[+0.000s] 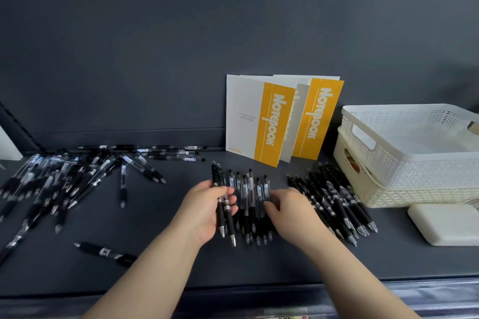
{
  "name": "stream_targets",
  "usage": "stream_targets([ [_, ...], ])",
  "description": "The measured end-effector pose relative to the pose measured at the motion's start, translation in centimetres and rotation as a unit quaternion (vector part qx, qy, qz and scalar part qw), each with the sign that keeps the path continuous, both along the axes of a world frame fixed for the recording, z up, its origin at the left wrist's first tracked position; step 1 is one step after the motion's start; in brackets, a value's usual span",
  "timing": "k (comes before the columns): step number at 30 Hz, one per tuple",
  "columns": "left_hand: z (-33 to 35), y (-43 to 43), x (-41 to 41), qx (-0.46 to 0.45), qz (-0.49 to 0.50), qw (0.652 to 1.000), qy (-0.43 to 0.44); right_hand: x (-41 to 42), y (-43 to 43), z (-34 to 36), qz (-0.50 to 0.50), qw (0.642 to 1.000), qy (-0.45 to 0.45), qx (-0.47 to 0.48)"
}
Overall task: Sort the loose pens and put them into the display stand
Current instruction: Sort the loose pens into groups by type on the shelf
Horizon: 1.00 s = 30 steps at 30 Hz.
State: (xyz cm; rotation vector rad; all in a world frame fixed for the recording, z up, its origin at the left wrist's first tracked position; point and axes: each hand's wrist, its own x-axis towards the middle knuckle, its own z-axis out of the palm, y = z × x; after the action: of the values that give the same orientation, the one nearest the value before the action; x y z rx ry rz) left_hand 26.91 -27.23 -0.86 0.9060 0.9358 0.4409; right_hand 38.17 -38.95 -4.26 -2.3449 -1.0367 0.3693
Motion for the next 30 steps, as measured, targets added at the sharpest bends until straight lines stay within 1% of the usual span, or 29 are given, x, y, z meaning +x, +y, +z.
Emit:
stream_targets([
  [2,0.2,-0.8,0.7,-0.002,-0.028,1.0,-0.012,-0.6,-0.2,1.0,-0.012,0.997,0.014,0.071],
  [4,0.5,-1.9,1.6,-0.016,-0.059,0.997,-0.035,-1.2,-0.5,1.9,0.014,0.992,0.039,0.119],
  [7,1.0,-4.1,3.5,-0.063,-0.102,0.991,-0.059,-1.5,-1.0,2.2,0.036,0.992,0.073,0.099],
  [9,1.6,-5.5,4.7,-0.075,-0.145,0.984,-0.069,-0.6,-1.8,1.9,0.015,0.994,0.055,0.092],
  [11,2.2,-6.9,5.8,-0.065,-0.207,0.973,-0.073,0.8,-3.0,1.8,-0.026,0.996,0.019,0.089],
  [12,2.5,-7.5,6.3,-0.051,-0.236,0.968,-0.071,1.5,-3.6,2.1,-0.051,0.995,0.001,0.08],
  [13,2.5,-7.8,6.8,-0.019,-0.259,0.964,-0.061,2.4,-4.3,2.3,-0.076,0.995,-0.016,0.068],
  [14,2.5,-8.0,7.1,0.034,-0.28,0.959,-0.039,3.1,-4.9,2.7,-0.099,0.993,-0.034,0.054],
  [15,2.3,-7.9,7.4,0.115,-0.306,0.945,-0.003,3.8,-5.5,2.9,-0.119,0.991,-0.051,0.03],
  [16,2.0,-7.6,7.7,0.227,-0.343,0.91,0.054,4.4,-5.9,2.8,-0.132,0.989,-0.067,0.001],
  [17,1.3,-7.1,7.8,0.353,-0.382,0.846,0.121,4.9,-6.2,2.6,-0.136,0.987,-0.081,-0.034],
  [18,0.5,-6.6,7.9,0.467,-0.414,0.759,0.184,5.3,-6.4,2.2,-0.134,0.984,-0.089,-0.075],
  [19,-0.2,-6.1,7.8,0.549,-0.439,0.67,0.238,5.4,-6.5,1.9,-0.129,0.981,-0.09,-0.112],
  [20,-0.6,-5.8,7.6,0.597,-0.458,0.595,0.283,5.5,-6.5,1.6,-0.126,0.978,-0.092,-0.139],
  [21,-1.0,-5.5,7.5,0.615,-0.473,0.549,0.311,5.4,-6.4,1.4,-0.126,0.975,-0.097,-0.153],
  [22,-1.1,-5.4,7.2,0.617,-0.478,0.539,0.317,5.3,-6.3,1.4,-0.129,0.974,-0.108,-0.154],
  [23,-1.2,-5.1,6.8,0.614,-0.471,0.553,0.307,5.0,-6.0,1.4,-0.13,0.974,-0.121,-0.14],
  [25,-0.8,-4.4,5.9,0.597,-0.431,0.621,0.27,4.1,-5.1,1.6,-0.114,0.98,-0.144,-0.078],
  [26,-0.4,-3.8,5.2,0.586,-0.406,0.651,0.259,3.4,-4.3,1.8,-0.089,0.984,-0.148,-0.041],
  [27,-0.2,-3.0,4.3,0.578,-0.382,0.675,0.255,2.5,-3.3,2.1,-0.055,0.988,-0.147,-0.007],
  [28,0.0,-2.0,3.2,0.57,-0.361,0.691,0.258,1.5,-2.2,2.3,-0.015,0.99,-0.138,0.021],
  [30,0.2,0.3,0.4,0.553,-0.333,0.71,0.281,-0.7,0.4,2.7,0.069,0.99,-0.11,0.051],
])
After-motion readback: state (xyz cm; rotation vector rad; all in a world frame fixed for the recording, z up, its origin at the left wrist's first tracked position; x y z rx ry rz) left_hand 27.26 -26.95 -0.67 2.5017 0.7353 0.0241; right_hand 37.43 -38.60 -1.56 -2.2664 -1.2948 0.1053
